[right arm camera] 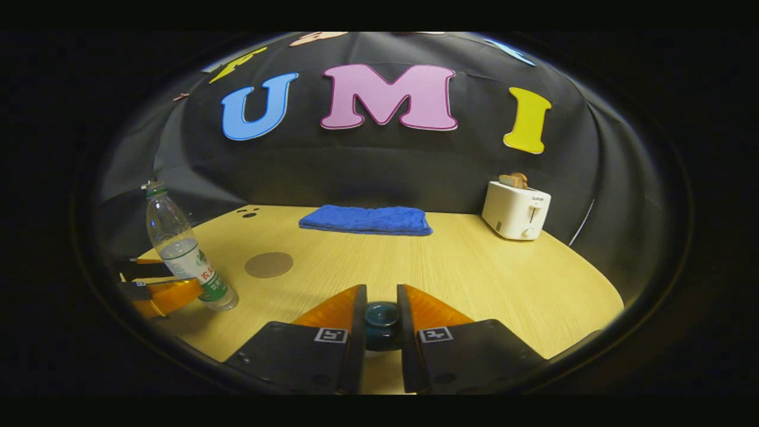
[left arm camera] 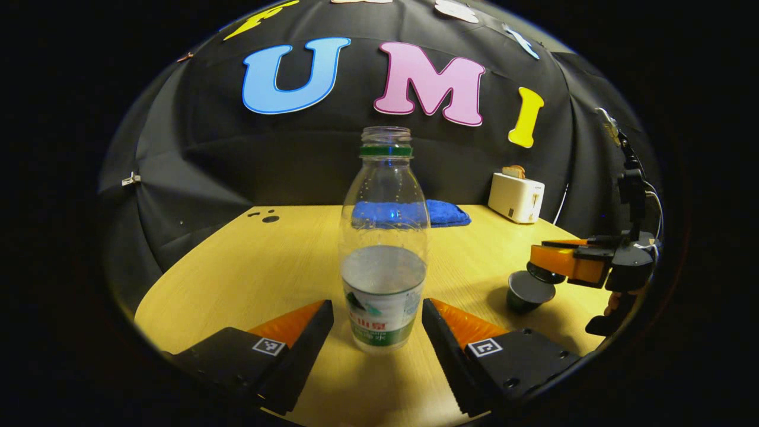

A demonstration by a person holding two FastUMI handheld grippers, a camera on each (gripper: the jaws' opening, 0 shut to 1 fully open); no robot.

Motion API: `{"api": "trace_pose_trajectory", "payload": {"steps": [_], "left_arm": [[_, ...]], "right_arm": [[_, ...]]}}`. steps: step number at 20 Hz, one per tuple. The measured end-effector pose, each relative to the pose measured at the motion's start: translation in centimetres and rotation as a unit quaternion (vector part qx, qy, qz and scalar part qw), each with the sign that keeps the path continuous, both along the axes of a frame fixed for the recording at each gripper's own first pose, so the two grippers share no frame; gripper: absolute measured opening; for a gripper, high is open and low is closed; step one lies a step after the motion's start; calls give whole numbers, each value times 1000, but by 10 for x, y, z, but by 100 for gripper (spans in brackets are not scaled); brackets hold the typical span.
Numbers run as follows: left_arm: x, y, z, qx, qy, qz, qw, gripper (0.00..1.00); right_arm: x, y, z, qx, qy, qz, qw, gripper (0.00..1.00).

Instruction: Open the teacup lid with one hand, grasp the water bottle and pour water into the teacup with the other hand; after pouring, place the water bottle on the coaster and then close the teacup lid.

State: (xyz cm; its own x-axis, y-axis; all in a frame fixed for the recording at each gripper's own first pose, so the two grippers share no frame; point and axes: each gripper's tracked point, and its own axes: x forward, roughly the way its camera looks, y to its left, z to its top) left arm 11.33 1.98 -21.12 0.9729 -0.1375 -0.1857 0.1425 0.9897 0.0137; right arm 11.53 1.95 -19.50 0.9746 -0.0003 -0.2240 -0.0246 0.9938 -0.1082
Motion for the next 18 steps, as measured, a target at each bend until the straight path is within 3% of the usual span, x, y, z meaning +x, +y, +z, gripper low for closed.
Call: {"api": "trace_pose_trajectory", "payload": {"steps": [1,3,5,6,7,8,9,11,13,15,17,18], "left_arm": [[6,0,1,5,-8,-1,1000,95],[19,-3,-1,9,-16,-5,1000,95],[28,-7,2,2,-24,-10,1000,96],[32,-5,5,3,-31,-10,999,96],[37,-5,10,7,-40,-8,999,96],[41,-5,14,11,-47,-9,999,95],[43,-6,14,14,-49,-12,999,95],[47,-10,12,19,-44,-20,999,95],[49,-12,17,20,-53,-24,998,92],[51,-14,18,20,-54,-26,998,83],[54,-16,18,21,-51,-28,998,83],[54,-18,18,27,-49,-32,998,82]], "right_arm": [[0,-1,1,-2,0,1,1000,34],[-4,-1,1,-2,2,4,1000,29],[-9,-5,3,1,0,-2,1000,34],[-10,-7,4,4,-2,-6,1000,24],[-13,-9,4,7,-2,-8,1000,34],[-14,-11,3,8,0,-10,1000,29],[-15,-13,1,8,3,-11,1000,34],[-18,-15,1,8,6,-12,1000,34],[-20,-18,2,8,4,-14,1000,29],[-22,-22,2,9,2,-18,1000,34],[-25,-26,0,12,5,-22,1000,24],[-27,-27,1,13,6,-24,1000,29]]}}
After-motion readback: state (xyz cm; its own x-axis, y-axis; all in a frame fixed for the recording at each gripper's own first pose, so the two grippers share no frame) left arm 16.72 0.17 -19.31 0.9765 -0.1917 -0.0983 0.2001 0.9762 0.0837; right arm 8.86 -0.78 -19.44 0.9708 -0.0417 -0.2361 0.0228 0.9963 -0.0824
